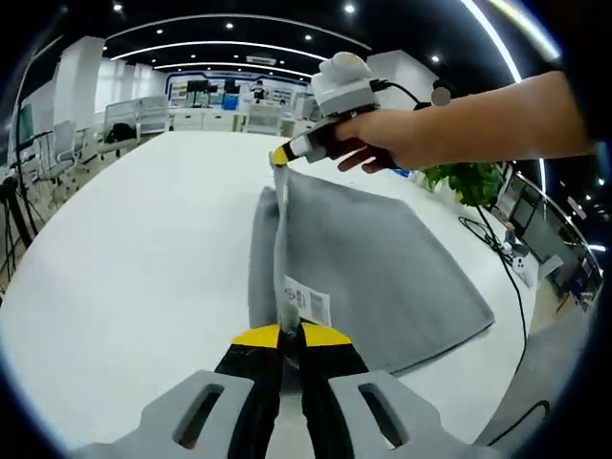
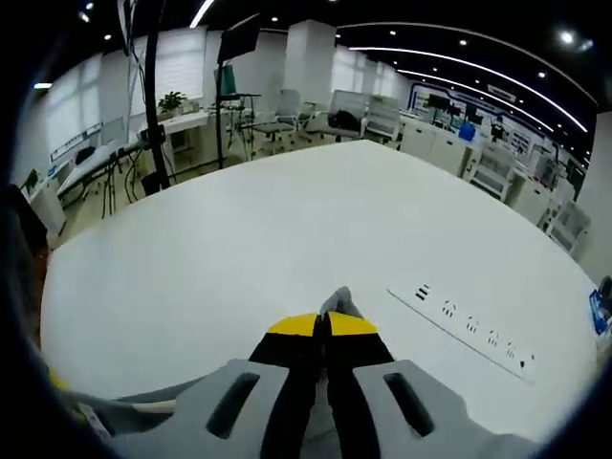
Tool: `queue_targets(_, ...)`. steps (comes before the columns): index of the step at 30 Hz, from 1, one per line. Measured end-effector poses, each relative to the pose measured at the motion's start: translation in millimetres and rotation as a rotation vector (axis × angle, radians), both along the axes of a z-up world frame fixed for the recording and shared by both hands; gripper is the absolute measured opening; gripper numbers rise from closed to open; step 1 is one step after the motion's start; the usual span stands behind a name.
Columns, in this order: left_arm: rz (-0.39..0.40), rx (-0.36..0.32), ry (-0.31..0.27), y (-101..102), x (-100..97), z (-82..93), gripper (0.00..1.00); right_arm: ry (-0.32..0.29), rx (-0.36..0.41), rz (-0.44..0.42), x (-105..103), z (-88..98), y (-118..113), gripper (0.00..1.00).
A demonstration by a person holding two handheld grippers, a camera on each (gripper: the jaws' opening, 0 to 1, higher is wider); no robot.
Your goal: Fold the towel on the table until its edges align and the towel forms a compact rectangular stack.
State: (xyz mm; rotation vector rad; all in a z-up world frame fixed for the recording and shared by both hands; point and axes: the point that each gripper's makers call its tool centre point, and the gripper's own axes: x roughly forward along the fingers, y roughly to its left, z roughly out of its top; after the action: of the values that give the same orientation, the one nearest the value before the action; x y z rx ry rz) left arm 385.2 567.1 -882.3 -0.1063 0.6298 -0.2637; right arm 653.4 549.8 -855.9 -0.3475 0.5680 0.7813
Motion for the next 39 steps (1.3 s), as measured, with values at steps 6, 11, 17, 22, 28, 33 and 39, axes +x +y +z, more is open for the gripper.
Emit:
queue_targets(6, -0.020, 0.040, 0.028, 2.9, -0.4, -13.5, 0.07, 0.013, -0.008, 0.000, -1.4, -11.1, 2.7, 0.00)
queue_targets(11, -0.009, 0.078, 0.040, 10.4, -1.6, -18.2, 0.14, -0.003, -0.003, 0.015, -1.2, -8.8, 5.1, 0.01)
queue_targets(17, 0.001, 0.106, 0.028, 19.2, -11.1, -16.0, 0.20, -0.020, 0.014, 0.012, -0.3, 2.0, 1.6, 0.05)
queue_targets(22, -0.012, 0.164, -0.021, 24.5, -10.6, -6.0, 0.27, -0.016, 0.027, -0.004, -3.9, 5.7, -7.2, 0.14)
queue_targets(28, -0.119, 0.214, -0.100, -1.9, -10.1, 12.8, 0.28, -0.007, 0.020, 0.000, -10.7, 9.6, -21.6, 0.16)
queue_targets(33, -0.123, 0.138, 0.011, -14.5, -15.9, -5.3, 0.28, -0.006, 0.000, -0.024, -26.6, 17.3, -49.0, 0.16)
queue_targets(39, -0.108, 0.097, 0.106, -14.9, -23.8, -26.5, 0.34, -0.032, -0.013, -0.032, -22.8, 36.0, -80.5, 0.17)
